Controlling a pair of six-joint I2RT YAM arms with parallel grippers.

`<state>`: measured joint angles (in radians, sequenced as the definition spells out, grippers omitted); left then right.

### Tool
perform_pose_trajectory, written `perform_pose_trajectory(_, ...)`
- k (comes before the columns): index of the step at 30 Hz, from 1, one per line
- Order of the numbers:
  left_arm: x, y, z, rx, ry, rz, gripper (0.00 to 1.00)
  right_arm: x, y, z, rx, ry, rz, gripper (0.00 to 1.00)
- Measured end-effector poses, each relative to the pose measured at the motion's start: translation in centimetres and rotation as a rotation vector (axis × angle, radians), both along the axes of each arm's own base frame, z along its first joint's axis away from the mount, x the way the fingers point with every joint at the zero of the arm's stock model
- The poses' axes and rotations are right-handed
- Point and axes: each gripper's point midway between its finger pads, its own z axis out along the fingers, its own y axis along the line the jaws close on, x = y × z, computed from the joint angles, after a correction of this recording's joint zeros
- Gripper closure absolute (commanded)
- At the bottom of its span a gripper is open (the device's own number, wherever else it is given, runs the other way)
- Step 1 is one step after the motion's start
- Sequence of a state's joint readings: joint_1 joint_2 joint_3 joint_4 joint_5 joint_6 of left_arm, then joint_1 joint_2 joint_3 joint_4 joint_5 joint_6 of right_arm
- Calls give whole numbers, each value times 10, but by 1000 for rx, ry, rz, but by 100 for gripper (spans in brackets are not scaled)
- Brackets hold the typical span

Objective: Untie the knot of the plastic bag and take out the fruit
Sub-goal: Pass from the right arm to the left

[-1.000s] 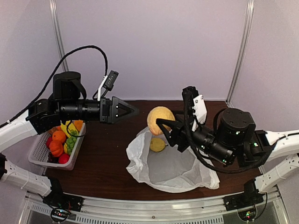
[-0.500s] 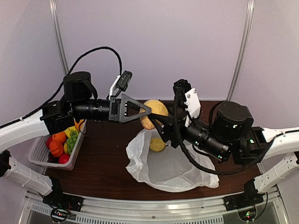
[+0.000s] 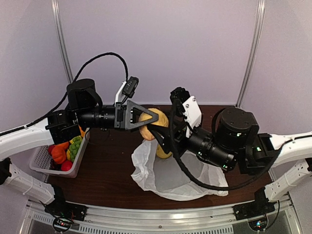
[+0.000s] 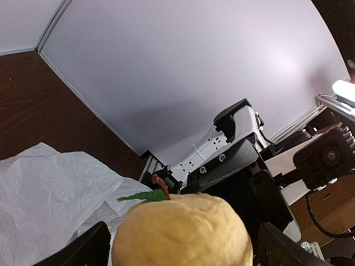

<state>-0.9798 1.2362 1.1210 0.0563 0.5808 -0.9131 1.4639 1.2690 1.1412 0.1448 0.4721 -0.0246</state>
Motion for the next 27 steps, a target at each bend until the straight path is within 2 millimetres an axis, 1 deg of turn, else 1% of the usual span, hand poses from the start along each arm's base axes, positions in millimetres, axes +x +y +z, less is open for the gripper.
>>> perform_pose_trajectory(5, 0, 0, -3, 5, 14, 1, 23, -5, 8, -6, -29, -10, 12, 41)
perform_pose_trajectory(8, 0, 0, -6, 8, 18, 0, 31, -6, 9, -8, -45, -14, 12, 39)
perform_pose_trajectory(11, 0, 0, -6, 7, 17, -1, 40, -7, 9, -8, -49, -18, 12, 36)
perform_pose_trajectory(13, -1, 0, -6, 6, 17, -2, 41, -7, 9, -8, -49, -19, 9, 30)
perform_pose_trajectory(17, -1, -1, -7, 8, 18, -2, 42, -5, 7, -8, -50, -19, -1, 13)
perform_pose_trajectory(21, 0, 0, -7, 7, 17, 3, 43, -4, 6, -8, -51, -18, -11, 6)
perform_pose_trajectory(22, 1, 0, -8, 8, 16, 8, 43, -4, 6, -8, -49, -16, -13, 2)
perform_pose_trajectory(23, 2, 1, -8, 9, 14, 16, 43, -3, 0, -5, -36, -13, -25, 1)
perform_pose_trajectory(25, 4, 5, -9, 25, -1, 45, 44, -2, -2, -3, -27, -11, -29, 1)
perform_pose_trajectory(27, 7, 12, -14, 55, -9, 69, 45, -2, -12, -1, -12, -3, -38, 1)
